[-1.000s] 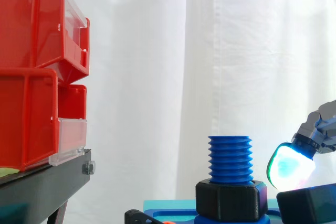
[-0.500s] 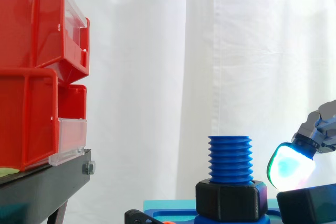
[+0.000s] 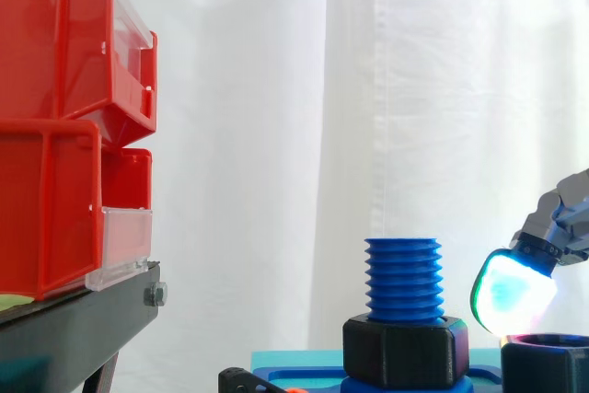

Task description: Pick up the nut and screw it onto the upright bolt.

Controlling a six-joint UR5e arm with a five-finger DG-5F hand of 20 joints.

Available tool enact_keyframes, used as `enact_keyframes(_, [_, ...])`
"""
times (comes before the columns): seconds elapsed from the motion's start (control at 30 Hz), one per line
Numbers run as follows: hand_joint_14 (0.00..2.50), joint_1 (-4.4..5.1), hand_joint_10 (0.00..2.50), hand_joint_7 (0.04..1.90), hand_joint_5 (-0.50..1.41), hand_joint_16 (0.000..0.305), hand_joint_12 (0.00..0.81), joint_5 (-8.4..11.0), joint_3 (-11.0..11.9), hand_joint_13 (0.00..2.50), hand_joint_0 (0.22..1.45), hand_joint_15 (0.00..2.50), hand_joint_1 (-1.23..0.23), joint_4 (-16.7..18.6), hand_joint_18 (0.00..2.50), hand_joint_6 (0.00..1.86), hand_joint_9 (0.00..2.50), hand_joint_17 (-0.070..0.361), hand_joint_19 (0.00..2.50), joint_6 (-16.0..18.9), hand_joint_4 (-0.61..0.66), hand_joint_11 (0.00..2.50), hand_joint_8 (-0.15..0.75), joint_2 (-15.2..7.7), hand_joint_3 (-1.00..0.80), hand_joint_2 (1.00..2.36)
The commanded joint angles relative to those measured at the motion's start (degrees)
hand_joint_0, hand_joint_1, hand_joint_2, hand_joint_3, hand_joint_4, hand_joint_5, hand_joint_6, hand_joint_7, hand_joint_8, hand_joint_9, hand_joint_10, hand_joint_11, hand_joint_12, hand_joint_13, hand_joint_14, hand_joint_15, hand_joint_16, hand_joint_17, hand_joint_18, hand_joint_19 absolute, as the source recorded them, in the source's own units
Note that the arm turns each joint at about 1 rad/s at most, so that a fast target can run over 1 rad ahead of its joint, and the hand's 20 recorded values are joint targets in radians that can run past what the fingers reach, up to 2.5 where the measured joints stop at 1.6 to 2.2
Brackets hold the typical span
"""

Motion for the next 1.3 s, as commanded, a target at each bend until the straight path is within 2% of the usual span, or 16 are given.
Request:
enact_keyframes(0.0, [0.0, 0.0, 0.0, 0.72, -0.26, 0.059, 0.428, -0.04, 0.17, 0.2, 0.44, 0.0, -0.76, -1.68, 0.12, 0.5, 0.22, 0.133, 0.0, 1.09, 0.23, 0.0, 0.318, 0.01, -0.5, 1.0])
enact_keyframes(0.17, [0.0, 0.0, 0.0, 0.72, -0.26, 0.059, 0.427, 0.05, 0.17, 0.21, 0.44, 0.0, -0.76, -2.2, 0.12, 0.5, 0.22, 0.132, 0.0, 2.76, 0.23, 0.0, 0.32, 0.01, -0.5, 1.0])
enact_keyframes(0.57, [0.0, -0.09, 0.0, 0.72, -0.26, 0.059, 0.426, -0.13, 0.34, 0.22, 0.44, 0.0, -0.75, -4.22, 0.13, 0.5, 0.22, 0.132, 0.0, 2.93, 0.23, 0.0, 0.32, 0.45, -0.5, 1.0])
enact_keyframes(0.9, [0.0, -0.09, 0.0, 0.72, -0.26, 0.059, 0.426, -0.04, 2.45, 0.22, 0.44, 0.0, -0.73, -7.04, 0.14, 0.5, 0.22, 0.132, 0.0, 2.93, 0.23, 0.0, 0.318, 0.62, -0.5, 1.0])
enact_keyframes(1.27, [0.0, -0.35, 0.0, 0.72, -0.26, 0.061, 0.434, -0.04, 2.45, 0.23, 0.42, 0.0, -0.72, -8.97, 0.16, 0.5, 0.22, 0.137, 0.0, 3.2, 0.23, 0.0, 0.323, 0.53, -0.5, 1.0])
